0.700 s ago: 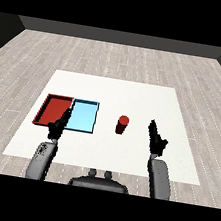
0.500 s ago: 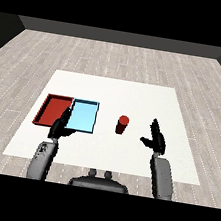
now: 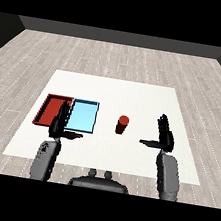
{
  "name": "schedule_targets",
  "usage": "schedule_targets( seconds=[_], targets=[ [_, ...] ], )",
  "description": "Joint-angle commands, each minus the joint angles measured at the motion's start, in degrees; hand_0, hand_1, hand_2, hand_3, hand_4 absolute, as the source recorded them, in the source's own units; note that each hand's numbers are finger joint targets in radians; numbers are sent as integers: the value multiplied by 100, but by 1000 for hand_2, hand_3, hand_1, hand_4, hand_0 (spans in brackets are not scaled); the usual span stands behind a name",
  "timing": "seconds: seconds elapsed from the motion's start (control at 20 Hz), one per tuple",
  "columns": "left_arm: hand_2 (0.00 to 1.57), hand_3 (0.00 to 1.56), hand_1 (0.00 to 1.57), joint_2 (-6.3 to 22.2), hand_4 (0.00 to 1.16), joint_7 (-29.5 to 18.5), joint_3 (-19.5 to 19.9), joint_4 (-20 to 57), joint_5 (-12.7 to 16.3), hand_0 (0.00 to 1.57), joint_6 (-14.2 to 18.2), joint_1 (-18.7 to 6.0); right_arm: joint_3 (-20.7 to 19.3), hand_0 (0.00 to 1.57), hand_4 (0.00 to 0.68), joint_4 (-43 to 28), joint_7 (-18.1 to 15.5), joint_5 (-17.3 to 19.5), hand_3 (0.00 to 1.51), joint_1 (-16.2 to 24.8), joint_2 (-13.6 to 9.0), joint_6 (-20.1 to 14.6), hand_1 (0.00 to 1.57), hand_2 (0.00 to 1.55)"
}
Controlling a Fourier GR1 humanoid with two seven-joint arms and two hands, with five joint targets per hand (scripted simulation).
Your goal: Pick the red can and put it in the red box
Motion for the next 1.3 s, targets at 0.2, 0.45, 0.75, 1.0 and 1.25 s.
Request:
schedule_targets(
  seconds=[0.2, 0.45, 0.75, 1.0, 1.25],
  targets=[
    [0, 0, 0, 67, 0, -575, 219, 164, 103, 0, -72, -48, -109, 0, 0, 617, -565, -89, 0, -253, 25, 232, 0, 0],
    [0, 0, 0, 90, 0, -631, 241, 432, 127, 0, -134, -213, -164, 0, 0, 495, -663, -225, 0, 56, -76, 501, 0, 0],
    [0, 0, 0, 52, 0, -494, 184, 68, 359, 0, -208, -66, 98, 0, 0, 1139, -754, 29, 0, -397, 216, 298, 0, 0],
    [0, 0, 0, -60, 0, -807, 144, 233, 318, 0, -166, 53, 202, 0, 0, 1131, 165, -11, 0, -1135, 417, -155, 0, 0],
    [0, 0, 0, 26, 0, -1019, 292, 470, 495, 0, -342, 22, 91, 0, 0, 1760, -253, -80, 0, -1254, 369, -28, 0, 0]
  ],
)
